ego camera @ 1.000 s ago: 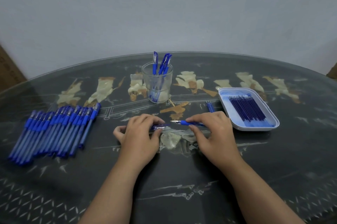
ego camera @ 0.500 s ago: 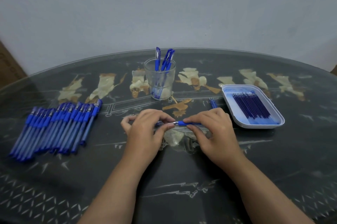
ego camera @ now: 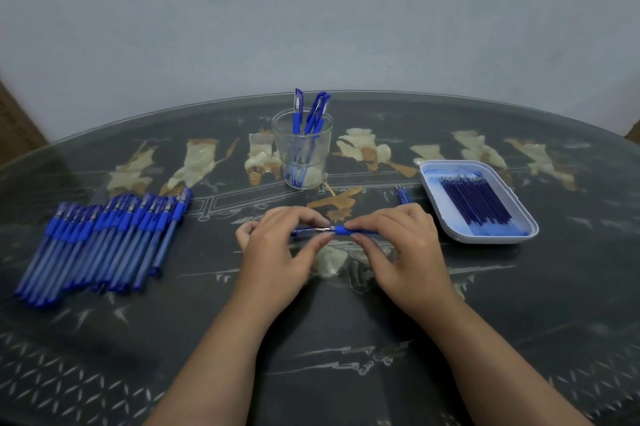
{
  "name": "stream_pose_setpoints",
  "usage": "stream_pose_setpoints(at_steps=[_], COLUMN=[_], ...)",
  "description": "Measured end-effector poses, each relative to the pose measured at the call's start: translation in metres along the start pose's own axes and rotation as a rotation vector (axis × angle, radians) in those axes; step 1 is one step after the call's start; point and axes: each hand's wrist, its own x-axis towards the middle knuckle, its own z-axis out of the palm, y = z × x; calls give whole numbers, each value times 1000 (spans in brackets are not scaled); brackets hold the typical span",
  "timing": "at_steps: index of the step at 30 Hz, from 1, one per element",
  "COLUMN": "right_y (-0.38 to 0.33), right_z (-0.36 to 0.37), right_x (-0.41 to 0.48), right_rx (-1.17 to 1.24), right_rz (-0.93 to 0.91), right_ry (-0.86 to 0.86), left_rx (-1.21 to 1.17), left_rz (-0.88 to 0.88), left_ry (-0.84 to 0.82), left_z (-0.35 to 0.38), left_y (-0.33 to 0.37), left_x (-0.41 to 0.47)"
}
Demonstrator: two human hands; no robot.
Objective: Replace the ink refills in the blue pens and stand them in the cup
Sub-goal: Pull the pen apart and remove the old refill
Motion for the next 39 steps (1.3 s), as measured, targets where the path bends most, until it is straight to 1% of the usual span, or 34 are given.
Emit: stream_pose_setpoints(at_steps=[5,9,13,17,20,24,27,32,35,39], right_y=[0,2,1,1,0,1,1,0,0,0], right_z=[0,1,1,0,1,1,1,1,0,0], right_x=[0,0,0,0,0,0,0,0,0,0], right_rx=[6,16,17,11,10,23,17,24,15,1], right_rz=[-6,-1,2,1,-1,3,8,5,5,9], right_ry=[-10,-10,-8,-2,-7,-8,-6,-8,-7,-3], left_rx=[9,-87,-47,-145,-127,-129,-220,-176,-197,-244], left_rz=[-46,-45,-75,-98,-89,-127,-161,-190,-209,-184], left_ry=[5,-50,-26,-60,-61,-68,-81,-94,-75,-74], left_z=[-1,-3,-4,-5,-6,-5,-9,-8,-8,-12], left_y=[3,4,5,7,7,6,9,7,10,14], left_x=[2,3,4,4,4,4,3,4,4,2])
